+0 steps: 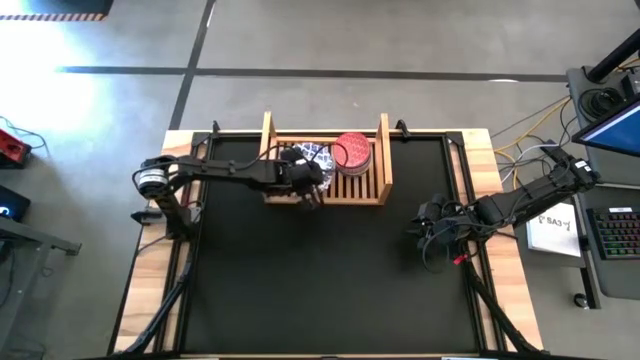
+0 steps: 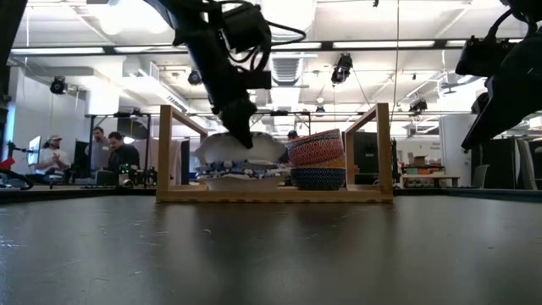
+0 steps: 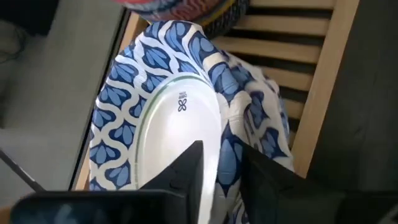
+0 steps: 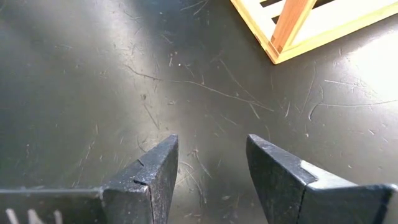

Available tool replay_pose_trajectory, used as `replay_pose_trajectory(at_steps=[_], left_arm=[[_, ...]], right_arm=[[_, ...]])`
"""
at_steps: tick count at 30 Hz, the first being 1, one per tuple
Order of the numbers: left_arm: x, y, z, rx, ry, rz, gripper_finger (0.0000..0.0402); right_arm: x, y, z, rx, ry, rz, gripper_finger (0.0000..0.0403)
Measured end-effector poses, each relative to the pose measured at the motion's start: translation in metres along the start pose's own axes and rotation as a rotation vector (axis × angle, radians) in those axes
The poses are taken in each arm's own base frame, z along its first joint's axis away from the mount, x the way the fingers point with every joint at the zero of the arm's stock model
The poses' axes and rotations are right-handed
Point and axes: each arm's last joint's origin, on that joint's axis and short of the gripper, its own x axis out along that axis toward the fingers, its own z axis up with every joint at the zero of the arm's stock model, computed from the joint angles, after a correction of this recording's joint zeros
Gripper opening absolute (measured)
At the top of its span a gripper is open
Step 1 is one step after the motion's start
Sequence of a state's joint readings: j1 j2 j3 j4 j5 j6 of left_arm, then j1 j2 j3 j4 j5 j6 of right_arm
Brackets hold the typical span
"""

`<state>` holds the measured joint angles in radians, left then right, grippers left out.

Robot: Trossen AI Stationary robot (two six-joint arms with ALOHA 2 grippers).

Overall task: Place and stack bowls onto a shelf
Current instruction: Stack the white blue patterned bowl on top of the white blue patterned bowl on the shelf, then adjust the stacked white blue patterned bowls on the shelf

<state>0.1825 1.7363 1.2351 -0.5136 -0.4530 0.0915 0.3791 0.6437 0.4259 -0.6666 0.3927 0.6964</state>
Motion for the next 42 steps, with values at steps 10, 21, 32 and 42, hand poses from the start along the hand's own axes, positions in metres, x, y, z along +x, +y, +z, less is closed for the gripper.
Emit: replay_pose_trajectory(at_steps=[10,21,32,42], left_arm=[[-0.01,0.005,0.009,-0.088,0.01,-0.036,0.0178],[-0.04,-0.012,0.011,-0.101,-0.034,-0.149,0.021],[-0.031,-0.038,-0.013,-0.012,0.047,-0.335,0.0154],[-0.015,-0.041,-0.029,-0.023,0.055,-0.358,0.0014]], right_arm=[[0.0,0.0,0.0,0.0,0.0,0.0,0.0178],[0.0,0.0,0.0,0.0,0.0,0.0,0.0178],[0.0,0.0,0.0,0.0,0.0,0.0,0.0178],[0.0,0.0,0.0,0.0,0.0,0.0,0.0178]])
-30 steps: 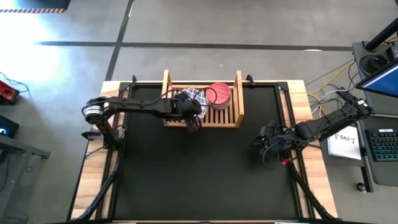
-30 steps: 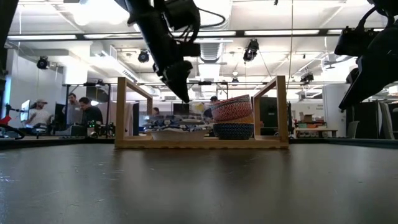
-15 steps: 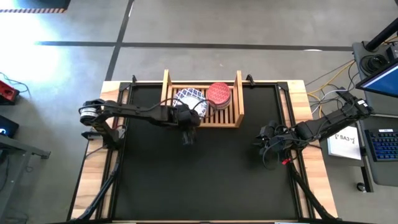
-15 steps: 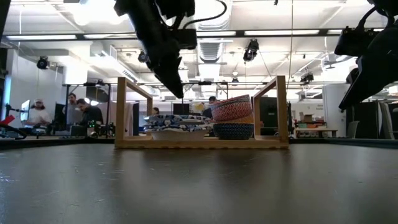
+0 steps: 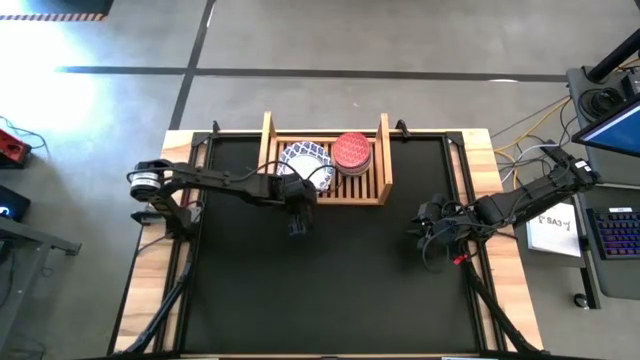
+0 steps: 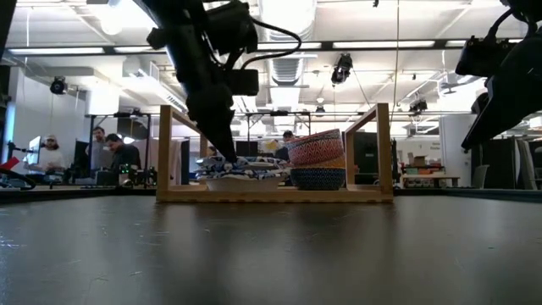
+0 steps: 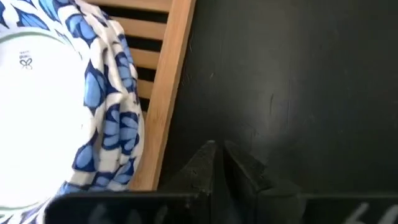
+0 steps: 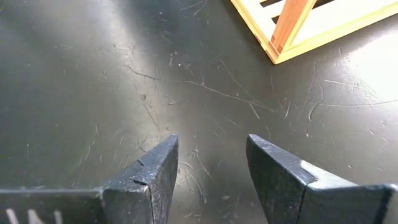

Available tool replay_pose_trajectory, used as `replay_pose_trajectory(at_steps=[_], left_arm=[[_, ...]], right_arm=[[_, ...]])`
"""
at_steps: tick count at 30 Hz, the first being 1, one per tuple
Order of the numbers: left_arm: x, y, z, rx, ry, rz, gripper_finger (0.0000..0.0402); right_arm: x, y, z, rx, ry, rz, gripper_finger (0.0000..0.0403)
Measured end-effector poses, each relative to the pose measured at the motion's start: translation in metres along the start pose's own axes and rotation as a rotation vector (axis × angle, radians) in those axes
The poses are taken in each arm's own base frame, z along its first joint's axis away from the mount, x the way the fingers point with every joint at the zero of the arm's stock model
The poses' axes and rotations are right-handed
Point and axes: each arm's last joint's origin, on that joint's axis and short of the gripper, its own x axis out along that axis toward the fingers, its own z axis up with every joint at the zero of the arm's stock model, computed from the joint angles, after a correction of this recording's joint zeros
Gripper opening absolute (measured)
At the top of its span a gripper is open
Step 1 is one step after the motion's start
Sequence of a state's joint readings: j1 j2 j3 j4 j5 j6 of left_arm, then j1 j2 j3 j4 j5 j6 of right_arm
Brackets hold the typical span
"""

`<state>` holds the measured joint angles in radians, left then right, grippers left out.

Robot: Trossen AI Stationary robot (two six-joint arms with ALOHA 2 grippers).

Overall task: Place and stack bowls onto a shelf
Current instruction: Adjust the stacked white blue patterned bowls on the shelf

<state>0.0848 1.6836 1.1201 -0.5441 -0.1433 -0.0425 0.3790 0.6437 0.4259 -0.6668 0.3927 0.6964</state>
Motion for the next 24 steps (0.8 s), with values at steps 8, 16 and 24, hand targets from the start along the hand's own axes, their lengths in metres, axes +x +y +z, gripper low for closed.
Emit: replay_pose_trajectory(at_steps=[8,16,24], left_arm=[[0.007,0.014,0.0,-0.033,-0.054,0.015,0.0002],[0.015,0.028,-0.001,-0.06,-0.045,0.036,0.0],[0.031,0.036,-0.005,-0.078,0.007,0.071,0.0]], right_arm=[[0.0,0.0,0.0,0.0,0.0,0.0,0.0178],[0.0,0.0,0.0,0.0,0.0,0.0,0.0178],[0.0,0.0,0.0,0.0,0.0,0.0,0.0178]])
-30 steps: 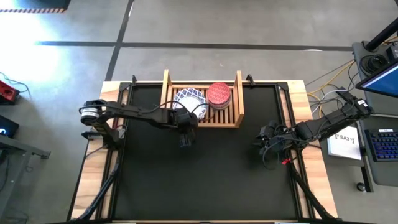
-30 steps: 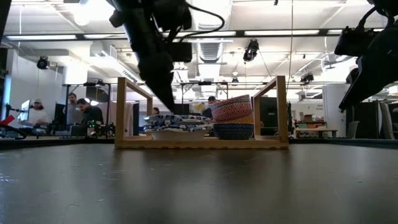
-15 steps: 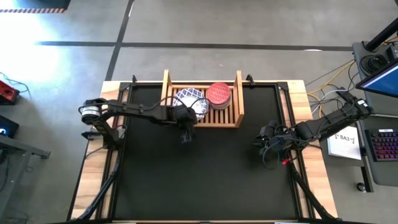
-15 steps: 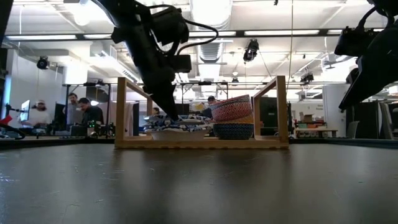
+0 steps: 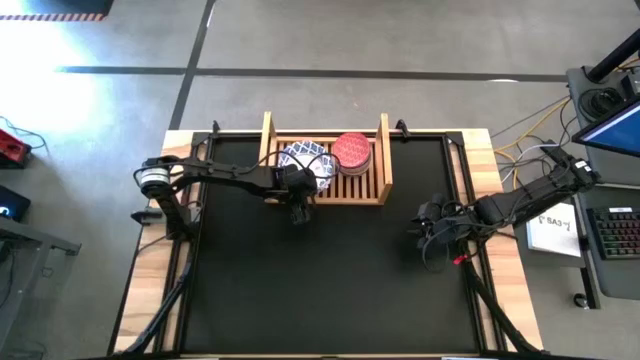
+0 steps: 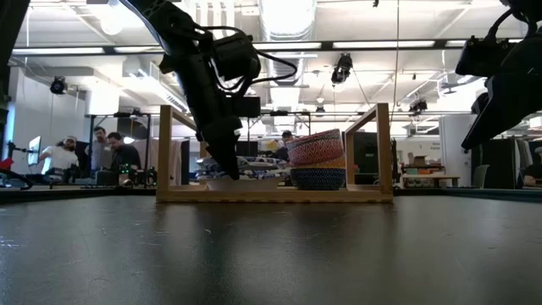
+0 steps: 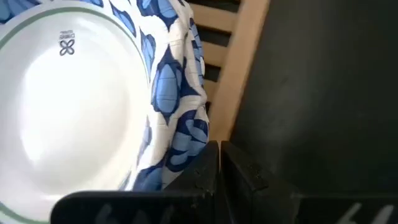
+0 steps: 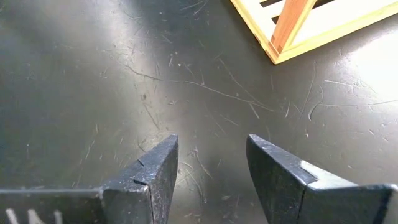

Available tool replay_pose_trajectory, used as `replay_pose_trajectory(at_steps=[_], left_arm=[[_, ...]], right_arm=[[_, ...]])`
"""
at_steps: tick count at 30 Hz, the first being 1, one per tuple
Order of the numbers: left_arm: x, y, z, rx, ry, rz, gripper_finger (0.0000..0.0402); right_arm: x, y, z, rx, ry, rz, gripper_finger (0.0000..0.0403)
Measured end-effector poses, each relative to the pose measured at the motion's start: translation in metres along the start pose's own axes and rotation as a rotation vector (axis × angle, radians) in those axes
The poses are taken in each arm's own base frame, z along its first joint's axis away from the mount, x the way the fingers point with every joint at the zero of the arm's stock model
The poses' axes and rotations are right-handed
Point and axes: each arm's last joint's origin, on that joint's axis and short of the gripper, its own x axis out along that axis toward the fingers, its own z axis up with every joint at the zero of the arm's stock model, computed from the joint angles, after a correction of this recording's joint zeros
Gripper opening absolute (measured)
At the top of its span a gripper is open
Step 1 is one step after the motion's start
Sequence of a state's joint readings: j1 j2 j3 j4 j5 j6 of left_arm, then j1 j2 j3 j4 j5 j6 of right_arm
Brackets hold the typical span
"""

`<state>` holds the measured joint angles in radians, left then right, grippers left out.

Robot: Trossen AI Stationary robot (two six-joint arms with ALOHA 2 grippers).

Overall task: Place and stack bowls onto a shelf
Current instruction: Adjust the stacked white blue patterned bowls on the shelf, then return to Home Position

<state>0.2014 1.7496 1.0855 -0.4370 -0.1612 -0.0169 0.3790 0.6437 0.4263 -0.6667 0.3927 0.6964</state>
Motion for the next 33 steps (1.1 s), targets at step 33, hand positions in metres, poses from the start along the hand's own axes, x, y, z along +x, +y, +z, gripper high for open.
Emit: replay_pose_trajectory(at_steps=[33], left_arm=[[-0.082,0.003,0.033,0.023,-0.263,-0.057,0.0]], right_arm=[[0.0,0.0,0.0,0.0,0.0,0.0,0.0178]])
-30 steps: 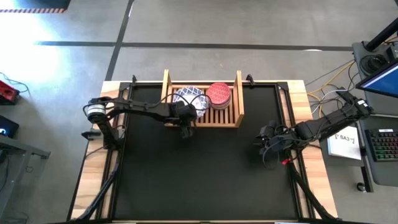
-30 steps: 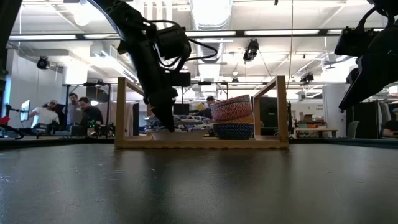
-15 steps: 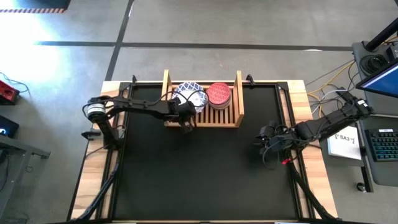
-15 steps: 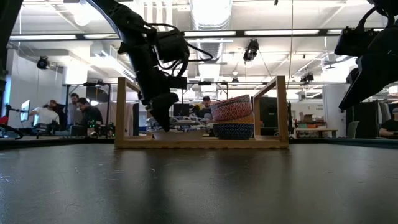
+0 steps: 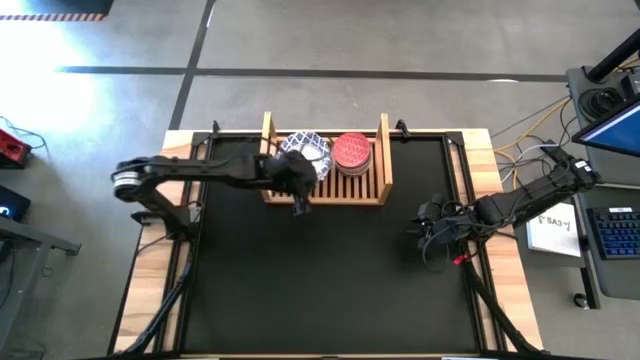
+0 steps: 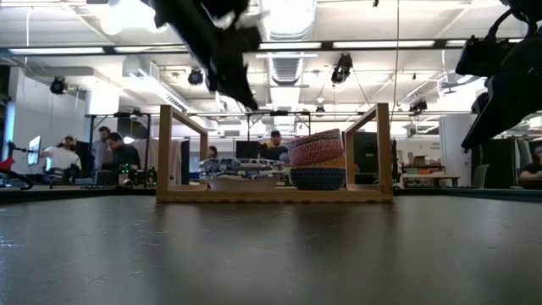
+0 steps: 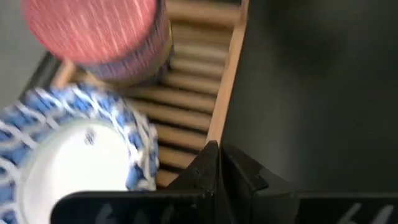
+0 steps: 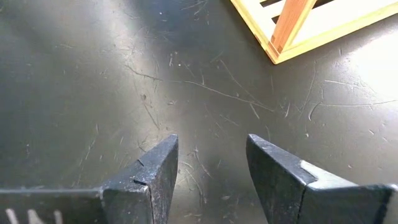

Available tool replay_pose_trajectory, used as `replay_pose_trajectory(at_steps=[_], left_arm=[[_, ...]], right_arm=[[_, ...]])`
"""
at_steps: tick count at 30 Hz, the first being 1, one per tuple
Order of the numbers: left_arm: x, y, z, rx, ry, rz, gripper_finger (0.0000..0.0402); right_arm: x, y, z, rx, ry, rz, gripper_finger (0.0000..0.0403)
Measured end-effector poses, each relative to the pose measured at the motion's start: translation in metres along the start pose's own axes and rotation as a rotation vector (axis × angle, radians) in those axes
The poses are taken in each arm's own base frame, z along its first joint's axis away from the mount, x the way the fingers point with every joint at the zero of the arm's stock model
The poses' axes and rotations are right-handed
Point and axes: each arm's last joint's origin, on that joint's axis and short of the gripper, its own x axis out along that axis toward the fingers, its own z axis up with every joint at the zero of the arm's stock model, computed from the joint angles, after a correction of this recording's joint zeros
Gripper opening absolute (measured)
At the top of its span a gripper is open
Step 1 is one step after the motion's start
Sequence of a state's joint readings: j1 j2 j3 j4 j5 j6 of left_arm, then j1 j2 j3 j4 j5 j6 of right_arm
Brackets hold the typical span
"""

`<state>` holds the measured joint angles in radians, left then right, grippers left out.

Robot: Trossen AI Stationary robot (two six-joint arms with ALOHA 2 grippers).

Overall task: Place and stack bowls onto a shelf
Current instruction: Return to Home Position

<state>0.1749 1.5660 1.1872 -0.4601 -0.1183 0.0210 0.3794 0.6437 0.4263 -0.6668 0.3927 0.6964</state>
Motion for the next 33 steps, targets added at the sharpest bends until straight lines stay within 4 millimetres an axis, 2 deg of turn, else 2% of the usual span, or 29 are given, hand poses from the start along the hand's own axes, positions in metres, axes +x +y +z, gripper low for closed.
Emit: replay_pose_trajectory(at_steps=[4,8,12,16,24,33], left_arm=[[-0.039,0.004,0.002,-0.011,-0.106,-0.005,0.0],[-0.073,0.007,-0.009,-0.033,-0.181,-0.007,0.0],[-0.102,0.01,-0.027,-0.058,-0.249,-0.009,0.0],[-0.125,0.012,-0.055,-0.094,-0.328,-0.013,0.0],[-0.149,0.014,-0.111,-0.171,-0.513,-0.03,0.0],[-0.144,0.013,-0.16,-0.177,-0.558,-0.032,0.0]], right_arm=[[0.0,0.0,0.0,0.0,0.0,0.0,0.0178],[0.0,0.0,0.0,0.0,0.001,-0.001,0.0178],[0.0,0.0,0.0,0.0,0.0,0.0,0.0178],[0.0,0.0,0.0,0.0,0.0,0.0,0.0178],[0.0,0.0,0.0,0.0,0.0,0.0,0.0178],[0.0,0.0,0.0,0.0,0.0,0.0,0.0178]])
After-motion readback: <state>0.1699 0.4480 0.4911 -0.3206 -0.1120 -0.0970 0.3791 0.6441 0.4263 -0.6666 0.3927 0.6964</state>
